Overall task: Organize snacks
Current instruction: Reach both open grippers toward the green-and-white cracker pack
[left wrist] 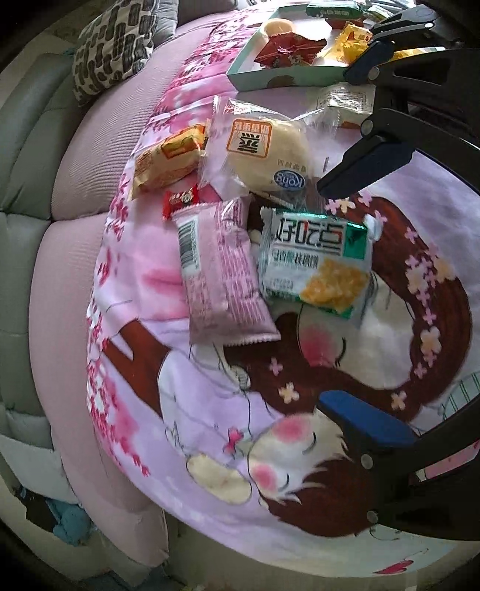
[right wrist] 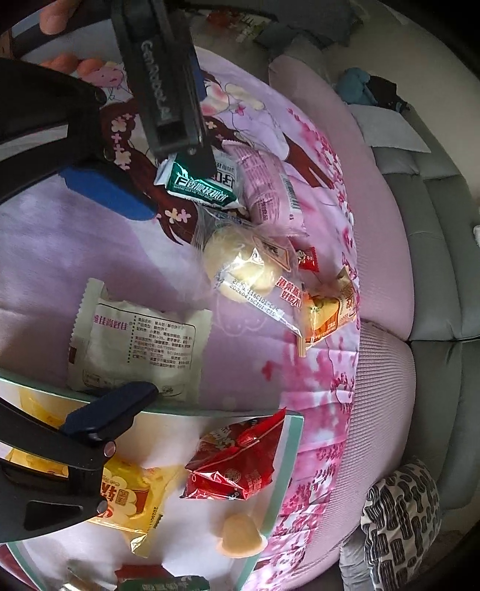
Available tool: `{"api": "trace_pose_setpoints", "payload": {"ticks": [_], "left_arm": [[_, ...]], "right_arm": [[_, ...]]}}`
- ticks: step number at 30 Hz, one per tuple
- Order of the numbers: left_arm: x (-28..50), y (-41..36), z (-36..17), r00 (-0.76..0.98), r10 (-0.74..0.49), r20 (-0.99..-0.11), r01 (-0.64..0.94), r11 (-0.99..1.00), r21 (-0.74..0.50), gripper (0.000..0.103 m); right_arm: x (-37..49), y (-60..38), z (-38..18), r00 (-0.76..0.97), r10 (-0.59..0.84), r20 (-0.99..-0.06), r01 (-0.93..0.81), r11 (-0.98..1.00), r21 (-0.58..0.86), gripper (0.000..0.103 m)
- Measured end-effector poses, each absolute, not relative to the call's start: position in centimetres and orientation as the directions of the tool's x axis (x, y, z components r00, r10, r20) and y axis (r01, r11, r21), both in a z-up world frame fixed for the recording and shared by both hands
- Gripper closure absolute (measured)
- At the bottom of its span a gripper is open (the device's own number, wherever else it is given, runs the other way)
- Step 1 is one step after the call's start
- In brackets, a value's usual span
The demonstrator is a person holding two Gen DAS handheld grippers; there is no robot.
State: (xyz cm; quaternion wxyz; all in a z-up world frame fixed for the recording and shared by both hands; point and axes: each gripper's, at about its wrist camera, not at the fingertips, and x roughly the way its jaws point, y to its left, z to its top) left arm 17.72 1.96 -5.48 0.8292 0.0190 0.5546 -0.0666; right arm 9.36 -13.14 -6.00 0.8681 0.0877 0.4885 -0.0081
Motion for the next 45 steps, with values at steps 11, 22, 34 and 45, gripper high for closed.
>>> {"api": "trace_pose_setpoints", "payload": {"ticks": [11,22,34,45], "left_arm": [[19.2,1.4,-7.4,0.352,-0.064,-0.934,0.113,0.993,-0.026,0.000],[19.4,1.8,-7.6,0.353,-0.091,-0.931,0.111,0.992,-0.055,0.049],[16.4,2.6,-7.4,0.329,0.002,-0.944,0.114,0.993,0.042,0.050],[14.8,4.9,-6.9,0.331,0.059,-0.942,0.100,0.990,0.097,0.050]], "right_arm": [[9.4,-12.7,-6.1,0.528,0.150,-0.836,0.044,0.978,0.203,0.012],[9.5,-13.4,-5.9,0.557,0.109,-0.823,0.063,0.983,0.173,0.012],[10.3,-12.5,-6.8,0.570,0.024,-0.821,0.007,0.999,0.034,0.013],[9.5,-11.4,-7.5,0.511,0.157,-0.845,-0.040,0.986,0.159,0.012]]}}
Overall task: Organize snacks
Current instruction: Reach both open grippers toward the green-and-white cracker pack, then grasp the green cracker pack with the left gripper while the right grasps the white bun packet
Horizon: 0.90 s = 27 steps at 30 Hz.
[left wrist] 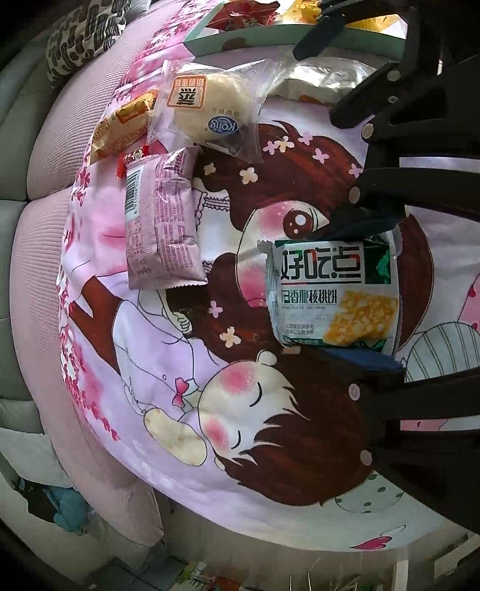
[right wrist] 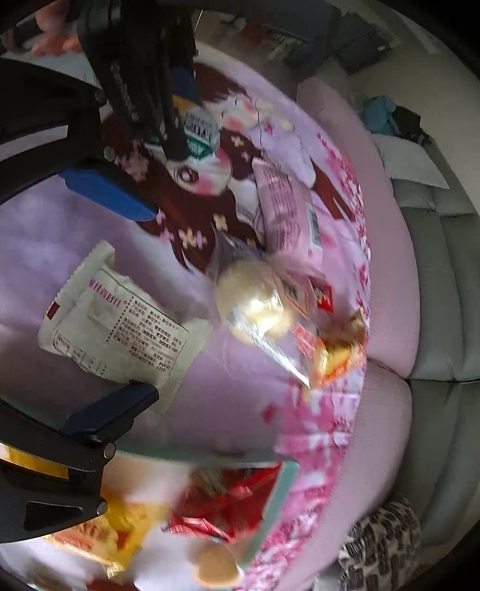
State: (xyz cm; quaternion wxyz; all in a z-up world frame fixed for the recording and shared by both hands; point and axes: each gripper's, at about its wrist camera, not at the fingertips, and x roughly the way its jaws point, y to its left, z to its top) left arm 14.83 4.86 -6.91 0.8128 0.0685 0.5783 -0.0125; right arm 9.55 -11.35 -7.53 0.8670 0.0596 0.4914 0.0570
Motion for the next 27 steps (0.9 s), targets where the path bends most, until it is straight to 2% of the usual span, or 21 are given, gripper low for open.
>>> {"api": "trace_pose_setpoints", "payload": {"ticks": [3,5,7,15,27], "left_arm": [[14.9,4.8,-7.0,0.327,0.060,-0.943,0.103,0.990,0.098,0.050],[15.2,4.4,-7.4,0.320,0.062,-0.945,0.108,0.989,0.101,0.050],[15.2,4.5,-7.5,0.318,0.064,-0.946,0.109,0.989,0.104,0.050],[15.3,4.3,-7.7,0.317,0.079,-0.945,0.116,0.986,0.121,0.050],[15.1,4.2,-7.2,0.349,0.067,-0.935,0.108,0.988,0.111,0.051]], "right_arm": [[9.4,-11.2,-7.4,0.508,0.205,-0.836,-0.050,0.977,0.209,0.015],[9.4,-11.1,-7.5,0.507,0.202,-0.838,-0.047,0.977,0.207,0.024],[9.3,-11.3,-7.5,0.503,0.172,-0.847,-0.035,0.983,0.179,0.027],[9.3,-11.0,-8.0,0.469,0.089,-0.879,-0.013,0.996,0.093,0.028],[9.2,-10.9,-7.7,0.479,0.092,-0.873,-0.016,0.995,0.095,0.043]]}}
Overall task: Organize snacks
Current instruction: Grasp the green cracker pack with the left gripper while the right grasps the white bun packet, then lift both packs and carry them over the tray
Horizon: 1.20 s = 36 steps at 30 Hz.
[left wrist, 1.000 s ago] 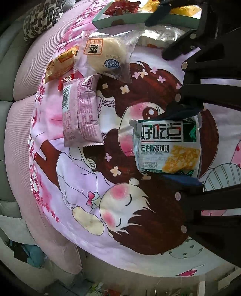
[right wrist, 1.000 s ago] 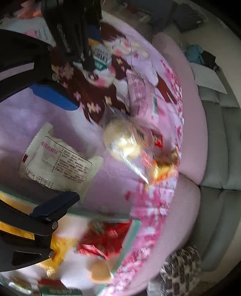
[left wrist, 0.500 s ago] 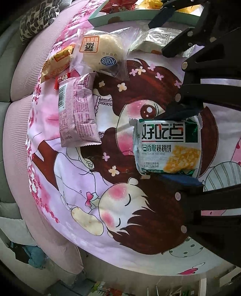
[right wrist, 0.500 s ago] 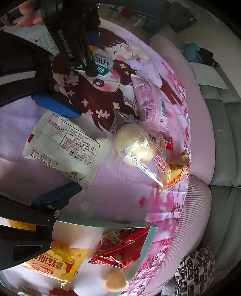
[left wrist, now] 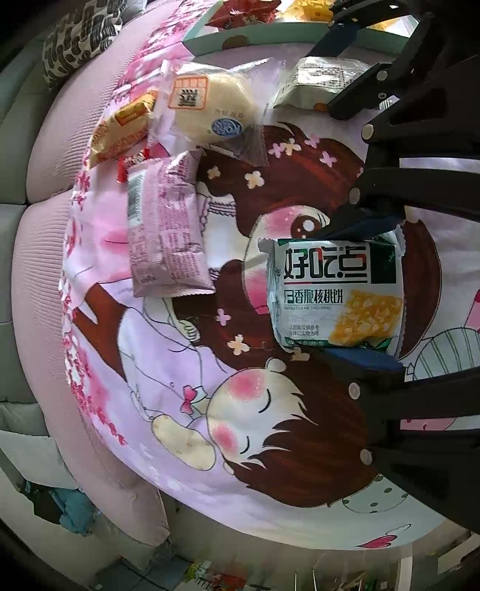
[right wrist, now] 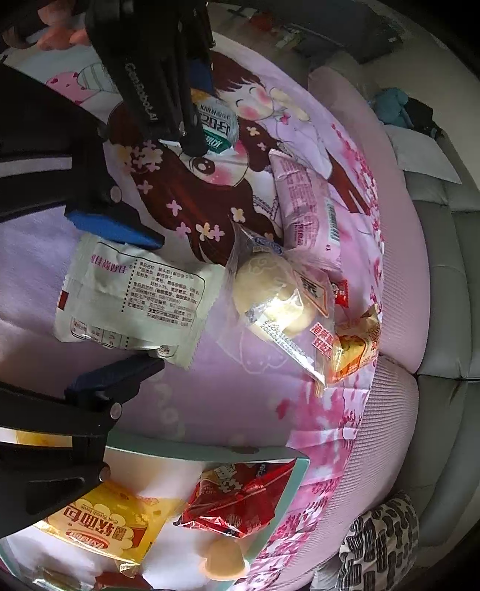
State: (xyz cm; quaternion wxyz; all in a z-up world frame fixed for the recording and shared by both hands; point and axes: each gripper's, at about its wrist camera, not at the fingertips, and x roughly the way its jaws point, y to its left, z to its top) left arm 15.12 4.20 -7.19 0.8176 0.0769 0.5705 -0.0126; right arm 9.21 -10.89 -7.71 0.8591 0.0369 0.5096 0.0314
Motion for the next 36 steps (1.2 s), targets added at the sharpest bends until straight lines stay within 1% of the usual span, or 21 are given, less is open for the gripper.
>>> {"api": "trace_pose_setpoints", "payload": {"ticks": [2,9,19,27,36], "left_arm": [[15.1,4.1,-6.5,0.369,0.059,-0.928,0.109,0.988,0.106,0.051],[14.5,3.6,-4.1,0.427,0.051,-0.903,0.113,0.988,0.109,0.051],[13.8,2.2,0.3,0.532,0.021,-0.846,0.132,0.986,0.107,0.051],[12.8,1.0,3.3,0.608,-0.008,-0.794,0.121,0.989,0.082,0.051],[11.2,-2.6,5.8,0.664,-0.088,-0.743,0.191,0.980,0.054,0.051]], "right_arm": [[9.1,-11.1,-7.4,0.484,0.101,-0.869,-0.011,0.994,0.109,0.047],[8.6,-11.3,-6.1,0.503,0.135,-0.854,-0.018,0.989,0.145,0.048],[6.7,-12.8,-2.1,0.597,0.157,-0.787,-0.007,0.982,0.191,0.048],[5.5,-15.1,0.3,0.652,0.124,-0.748,0.043,0.979,0.200,0.048],[4.2,-18.4,2.0,0.679,0.071,-0.731,0.123,0.970,0.209,0.048]]}}
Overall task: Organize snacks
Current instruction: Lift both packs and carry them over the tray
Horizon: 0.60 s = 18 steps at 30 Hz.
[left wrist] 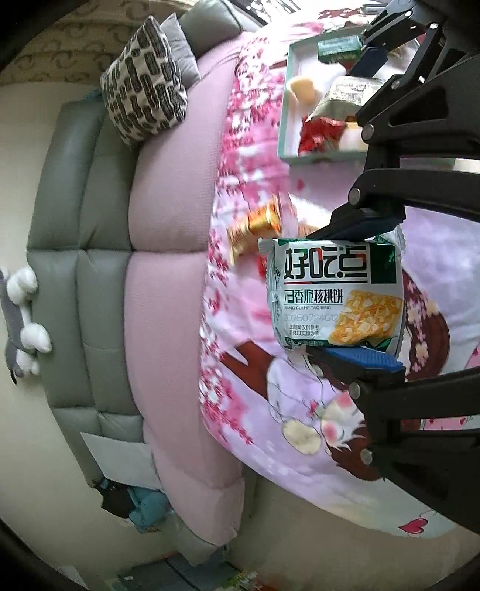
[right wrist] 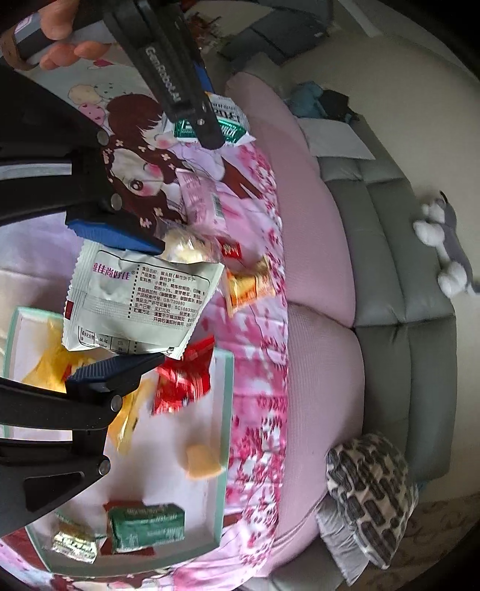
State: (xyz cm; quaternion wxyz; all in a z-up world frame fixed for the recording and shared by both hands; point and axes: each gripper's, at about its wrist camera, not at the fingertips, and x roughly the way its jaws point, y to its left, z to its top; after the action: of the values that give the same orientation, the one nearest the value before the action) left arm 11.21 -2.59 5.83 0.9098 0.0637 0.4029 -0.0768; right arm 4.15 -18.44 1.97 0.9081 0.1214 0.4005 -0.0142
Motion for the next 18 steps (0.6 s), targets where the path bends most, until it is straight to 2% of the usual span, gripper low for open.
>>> {"api": "trace_pose_setpoints", "payload": {"ticks": [18], "left_arm": [[7.7,-12.3,6.7,0.663,-0.201,-0.721,0.383,0.918,0.097,0.051]], "right_arm": [[0.4,-29.0,2.8,0.679,-0.080,-0.729,0.374,0.893,0.250,0.047]]}}
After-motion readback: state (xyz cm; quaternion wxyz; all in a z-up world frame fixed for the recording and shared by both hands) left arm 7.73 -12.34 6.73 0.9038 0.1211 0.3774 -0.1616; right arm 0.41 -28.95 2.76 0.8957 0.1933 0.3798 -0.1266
